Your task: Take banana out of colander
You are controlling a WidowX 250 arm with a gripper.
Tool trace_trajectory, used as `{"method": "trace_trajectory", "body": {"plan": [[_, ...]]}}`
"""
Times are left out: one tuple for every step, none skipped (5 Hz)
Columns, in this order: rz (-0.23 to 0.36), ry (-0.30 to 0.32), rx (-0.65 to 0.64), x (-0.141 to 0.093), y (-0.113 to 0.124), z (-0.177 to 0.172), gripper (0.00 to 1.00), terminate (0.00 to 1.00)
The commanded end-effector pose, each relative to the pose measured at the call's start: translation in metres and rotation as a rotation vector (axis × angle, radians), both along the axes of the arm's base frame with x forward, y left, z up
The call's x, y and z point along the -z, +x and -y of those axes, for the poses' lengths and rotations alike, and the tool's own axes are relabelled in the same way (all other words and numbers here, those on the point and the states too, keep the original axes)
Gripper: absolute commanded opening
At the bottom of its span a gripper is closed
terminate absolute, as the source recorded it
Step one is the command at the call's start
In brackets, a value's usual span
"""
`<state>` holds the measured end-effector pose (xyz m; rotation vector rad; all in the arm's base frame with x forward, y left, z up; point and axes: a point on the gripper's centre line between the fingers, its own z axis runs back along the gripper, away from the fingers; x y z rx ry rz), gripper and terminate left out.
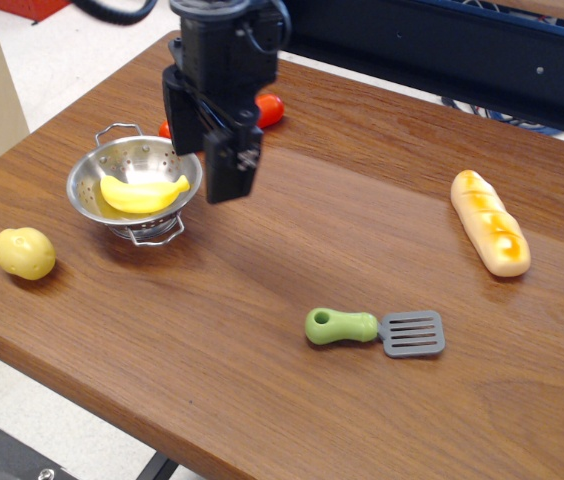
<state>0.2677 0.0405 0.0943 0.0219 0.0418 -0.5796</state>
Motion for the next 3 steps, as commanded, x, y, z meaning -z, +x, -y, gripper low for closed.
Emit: {"method": "trace_trajectory", "body": {"plan": [[0.047, -0.059, 0.168, 0.004, 0.032, -0.038, 1.0, 0.0], [0.099, -0.053, 0.19, 0.011, 0.037, -0.053, 1.0, 0.0], [0.137, -0.057, 0.204, 0.018, 0.039, -0.062, 1.0, 0.0]]}}
